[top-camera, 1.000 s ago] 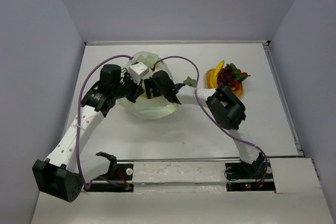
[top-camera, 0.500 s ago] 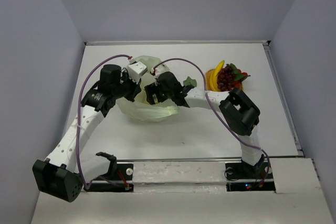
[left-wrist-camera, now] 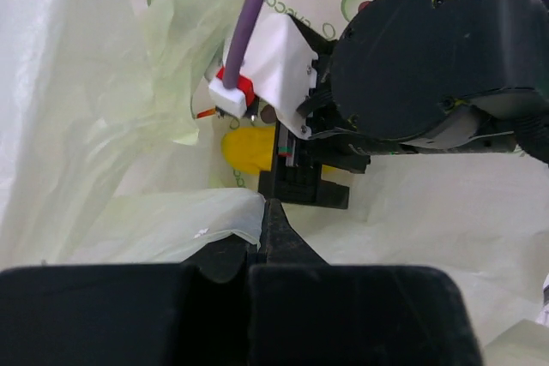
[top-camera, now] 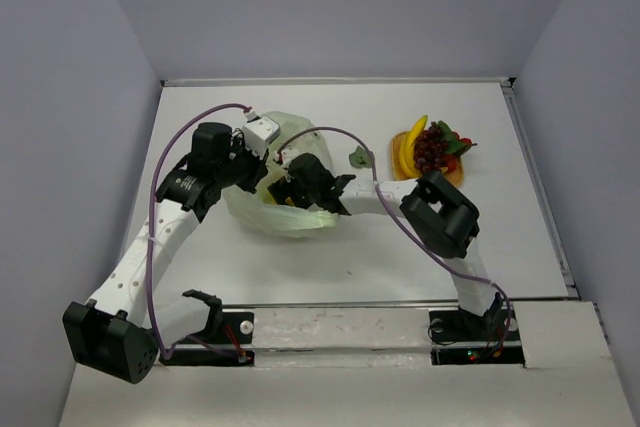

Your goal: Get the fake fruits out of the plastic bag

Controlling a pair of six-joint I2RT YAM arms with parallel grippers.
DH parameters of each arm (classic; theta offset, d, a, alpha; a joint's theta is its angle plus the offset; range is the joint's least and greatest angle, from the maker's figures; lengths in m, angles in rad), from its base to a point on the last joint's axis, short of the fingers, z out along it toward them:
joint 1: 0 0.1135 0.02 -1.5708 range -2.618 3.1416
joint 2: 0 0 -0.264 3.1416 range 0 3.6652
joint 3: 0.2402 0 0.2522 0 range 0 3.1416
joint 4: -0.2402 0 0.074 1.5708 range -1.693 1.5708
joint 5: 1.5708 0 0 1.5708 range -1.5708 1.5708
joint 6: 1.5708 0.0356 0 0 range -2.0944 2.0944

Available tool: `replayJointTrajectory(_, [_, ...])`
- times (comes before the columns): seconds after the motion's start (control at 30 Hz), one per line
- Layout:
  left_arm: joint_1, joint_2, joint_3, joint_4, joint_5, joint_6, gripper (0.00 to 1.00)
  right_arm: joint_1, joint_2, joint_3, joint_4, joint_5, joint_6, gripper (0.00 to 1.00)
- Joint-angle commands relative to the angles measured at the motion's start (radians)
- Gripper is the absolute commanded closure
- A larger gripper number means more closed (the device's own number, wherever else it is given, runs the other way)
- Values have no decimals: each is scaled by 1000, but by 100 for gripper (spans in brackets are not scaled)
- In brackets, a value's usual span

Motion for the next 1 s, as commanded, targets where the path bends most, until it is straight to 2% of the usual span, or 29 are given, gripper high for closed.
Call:
replayJointTrajectory(0.0, [4,-1,20,25,3,-4,100,9,50,59,-62,65,-41,7])
replayJointTrajectory(0.1, [4,-3,17,28,-2,-7,100,9,83,77,-81,73,-23,12])
replayJointTrajectory(0.13, [5,-3,14,31,1,-11,100,9,99,83,-87,93,-7,18])
replayJointTrajectory(0.17, [4,-1,14,31,4,-16,100,9,101,95,-97,108,3,31])
replayJointTrajectory(0.2, [7,-1,16,32,6,-16,100,9,100,98,-101,119,8,36])
replayJointTrajectory(0.3, [5,-1,16,26,6,-13,100,9,55,108,-105,134,14,48])
replayJointTrajectory(0.37, [7,-1,14,23,-8,-5,100,9,11,120,-120,156,13,51])
replayJointTrajectory(0.47, [7,4,3,25,-25,-13,100,9,-49,148,-133,186,13,63])
replayJointTrajectory(0.5, [7,5,0,29,-31,-17,100,9,-98,154,-131,197,16,70])
replayJointTrajectory(0.67, [8,30,-10,39,-108,-77,100,9,-261,157,-107,256,39,71])
replayJointTrajectory(0.9, [8,77,55,45,-191,-122,100,0,-436,123,-99,116,69,71])
replayJointTrajectory(0.97, [8,91,84,26,-212,-145,100,-21,-486,120,-84,18,97,71])
